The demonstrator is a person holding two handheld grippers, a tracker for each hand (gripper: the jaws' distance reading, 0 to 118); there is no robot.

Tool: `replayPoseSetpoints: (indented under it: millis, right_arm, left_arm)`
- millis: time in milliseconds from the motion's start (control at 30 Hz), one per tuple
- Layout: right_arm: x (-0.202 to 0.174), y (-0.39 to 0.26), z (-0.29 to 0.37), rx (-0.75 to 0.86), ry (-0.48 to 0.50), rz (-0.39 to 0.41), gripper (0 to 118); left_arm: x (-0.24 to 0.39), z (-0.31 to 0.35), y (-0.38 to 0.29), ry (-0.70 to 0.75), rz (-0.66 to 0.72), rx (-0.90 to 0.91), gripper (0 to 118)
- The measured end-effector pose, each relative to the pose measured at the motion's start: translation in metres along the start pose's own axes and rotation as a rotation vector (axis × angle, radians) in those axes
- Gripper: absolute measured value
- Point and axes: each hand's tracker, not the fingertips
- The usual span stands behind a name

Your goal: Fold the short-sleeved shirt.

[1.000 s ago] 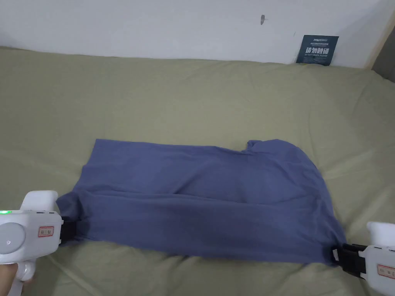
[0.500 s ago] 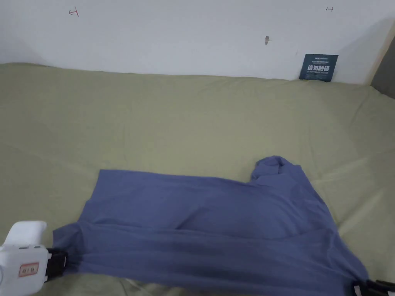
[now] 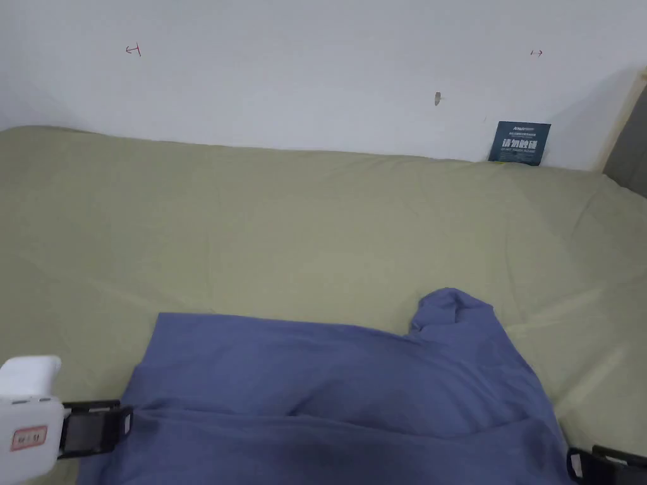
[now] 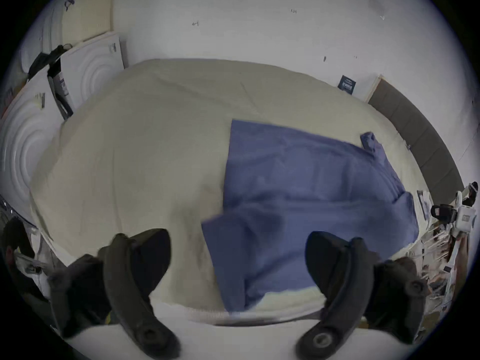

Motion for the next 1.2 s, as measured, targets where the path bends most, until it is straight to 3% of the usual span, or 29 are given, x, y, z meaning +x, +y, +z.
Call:
replayPoseSetpoints:
  millis: [33,67,100,133,233,333,367,400,433,633,667,700,733,833,900,967,1000,1200]
  right_arm:
    - [-0.001,0.009,-0.004,0.029,0.009,-0.007,70]
    - [-0.003,0.018,-0.011,0.040,0.014,0.001,47]
    - [-0.006,0.027,-0.020,0.059,-0.006,0.005,16]
    - [-0.010,0.035,-0.030,0.087,-0.045,-0.006,5]
    - [-0.011,0.055,-0.059,0.055,-0.010,-0.021,5]
    - [-0.008,0.068,-0.086,0.031,-0.032,0.014,5]
    - [-0.006,0.073,-0.097,0.018,-0.033,0.015,5]
    - [-0.004,0.077,-0.106,0.010,-0.028,0.012,5]
    - [-0.003,0.078,-0.113,0.003,-0.026,0.013,5]
    - [0.009,0.083,-0.145,-0.047,-0.046,0.028,5]
    - [0.011,0.083,-0.148,-0.052,-0.049,0.030,5]
    - [0.011,0.083,-0.150,-0.059,-0.053,0.034,5]
    - [0.012,0.084,-0.151,-0.061,-0.056,0.039,5]
    - [0.016,0.089,-0.154,-0.067,-0.061,0.045,6]
    - [0.016,0.096,-0.158,-0.060,-0.089,0.049,8]
    - [0.020,0.106,-0.167,-0.075,-0.044,0.027,70]
    - [0.021,0.111,-0.173,-0.107,-0.019,0.022,89]
    - [0.017,0.130,-0.243,-0.258,-0.098,0.099,90]
  left_arm:
    - [0.004,-0.007,0.011,0.004,0.000,0.017,85]
    - [0.007,-0.017,0.023,0.004,0.001,0.029,52]
    - [0.009,-0.031,0.034,0.006,-0.001,0.032,13]
    - [0.014,-0.044,0.045,0.021,0.000,0.041,0]
    - [0.022,-0.085,0.077,0.014,-0.018,-0.003,0]
    - [0.028,-0.120,0.102,0.008,-0.020,-0.014,4]
    - [0.032,-0.132,0.110,0.005,-0.013,-0.021,34]
    - [0.035,-0.143,0.117,0.013,-0.016,-0.040,80]
    - [0.036,-0.157,0.121,0.027,-0.023,-0.070,118]
    - [0.041,-0.210,0.127,0.113,-0.062,-0.123,115]
    - [0.041,-0.212,0.125,0.114,-0.061,-0.126,110]
    - [0.041,-0.211,0.125,0.117,-0.055,-0.122,94]
    - [0.041,-0.209,0.125,0.111,-0.053,-0.116,64]
    - [0.044,-0.196,0.127,0.075,-0.053,-0.115,4]
    - [0.043,-0.192,0.132,0.027,-0.038,-0.122,2]
    - [0.042,-0.194,0.129,0.034,-0.031,-0.129,2]
    - [0.041,-0.195,0.127,0.041,-0.034,-0.125,2]
    - [0.047,-0.196,0.127,0.044,-0.027,-0.125,2]
